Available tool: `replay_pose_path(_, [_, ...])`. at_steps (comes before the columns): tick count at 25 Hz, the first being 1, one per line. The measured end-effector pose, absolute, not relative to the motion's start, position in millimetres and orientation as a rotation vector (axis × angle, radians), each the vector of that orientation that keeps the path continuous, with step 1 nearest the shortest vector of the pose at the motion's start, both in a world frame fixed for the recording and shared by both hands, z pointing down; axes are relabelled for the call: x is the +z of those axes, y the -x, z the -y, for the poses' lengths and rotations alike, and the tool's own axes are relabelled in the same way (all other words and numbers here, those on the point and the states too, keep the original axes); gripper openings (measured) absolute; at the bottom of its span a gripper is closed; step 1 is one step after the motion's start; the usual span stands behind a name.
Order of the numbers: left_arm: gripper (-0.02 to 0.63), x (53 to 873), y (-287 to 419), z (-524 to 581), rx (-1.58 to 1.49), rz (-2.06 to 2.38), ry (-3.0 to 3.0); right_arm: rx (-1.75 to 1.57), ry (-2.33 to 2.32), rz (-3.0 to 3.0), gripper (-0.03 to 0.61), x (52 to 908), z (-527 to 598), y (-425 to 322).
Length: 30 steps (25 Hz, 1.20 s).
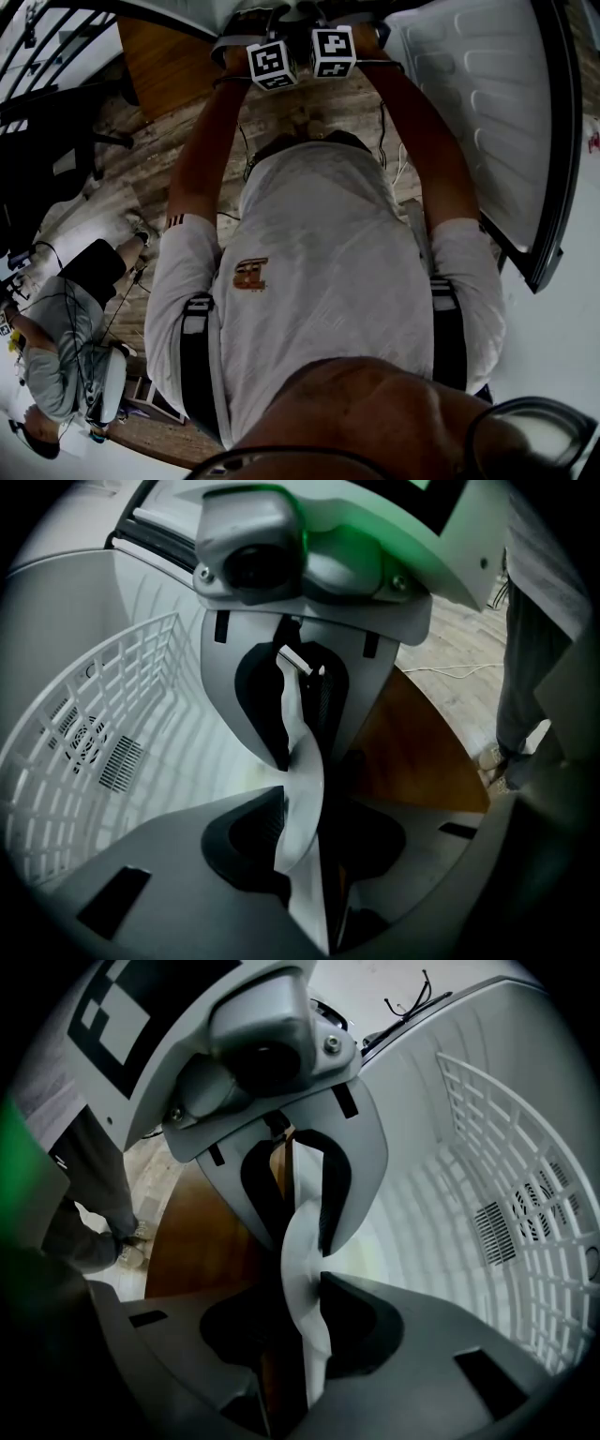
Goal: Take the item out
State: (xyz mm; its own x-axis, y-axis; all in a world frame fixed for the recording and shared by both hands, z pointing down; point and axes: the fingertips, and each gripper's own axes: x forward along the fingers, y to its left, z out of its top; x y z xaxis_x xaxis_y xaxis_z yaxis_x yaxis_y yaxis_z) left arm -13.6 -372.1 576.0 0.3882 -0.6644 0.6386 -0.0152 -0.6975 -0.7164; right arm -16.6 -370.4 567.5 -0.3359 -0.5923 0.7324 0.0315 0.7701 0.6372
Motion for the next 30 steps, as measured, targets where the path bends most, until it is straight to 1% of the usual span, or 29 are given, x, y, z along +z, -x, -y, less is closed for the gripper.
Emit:
replay_pose_path(2, [0.119, 575.9, 12.6, 370.0, -1.323, -0.585, 2.011, -0.681, -0.438, 1.817, 0.123, 568.7, 367.5, 16.1])
replay_pose_path(11, [0.101, 576.3, 9.4, 356.8, -1.291, -0.609, 1.974, -0.699, -0.458, 1.807, 0.109, 572.0, 352.7, 11.8])
replay_pose_path(25, [0.047, 560.8, 12.2, 352.1, -1.206, -0.697, 1.909, -0.869, -0.537, 1.759, 0.06, 556.8, 349.2, 14.5])
replay_pose_path(30, [0.04, 559.3, 11.9, 351.5, -1.19, -0.704, 1.864, -0.95, -0.562, 1.734, 0.052, 552.9, 349.5, 15.3])
